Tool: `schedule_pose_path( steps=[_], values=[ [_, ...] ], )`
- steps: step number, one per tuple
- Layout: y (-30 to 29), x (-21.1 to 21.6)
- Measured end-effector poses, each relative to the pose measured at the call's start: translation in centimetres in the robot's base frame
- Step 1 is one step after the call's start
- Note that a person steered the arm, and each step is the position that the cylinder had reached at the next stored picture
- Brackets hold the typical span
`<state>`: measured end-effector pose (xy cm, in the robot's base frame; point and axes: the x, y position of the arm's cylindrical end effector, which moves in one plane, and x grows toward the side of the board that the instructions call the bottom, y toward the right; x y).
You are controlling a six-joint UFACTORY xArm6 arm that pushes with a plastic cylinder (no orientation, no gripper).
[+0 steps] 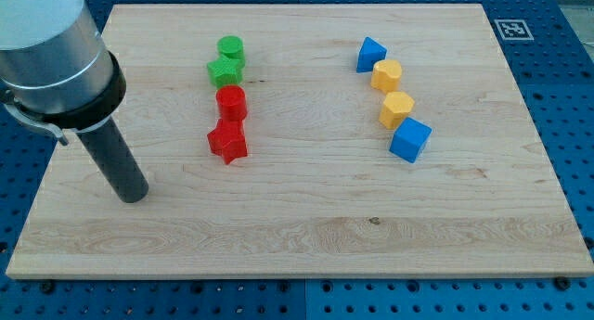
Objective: Point your arm to the green star
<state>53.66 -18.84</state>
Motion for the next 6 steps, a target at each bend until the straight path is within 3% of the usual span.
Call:
schedule_pose_path(
  steps=[1, 2, 5, 6],
  values=[
    [0.1, -0.1],
    [-0.2, -2.8],
    [-0.2, -14.8],
    [-0.2, -14.9]
  ],
)
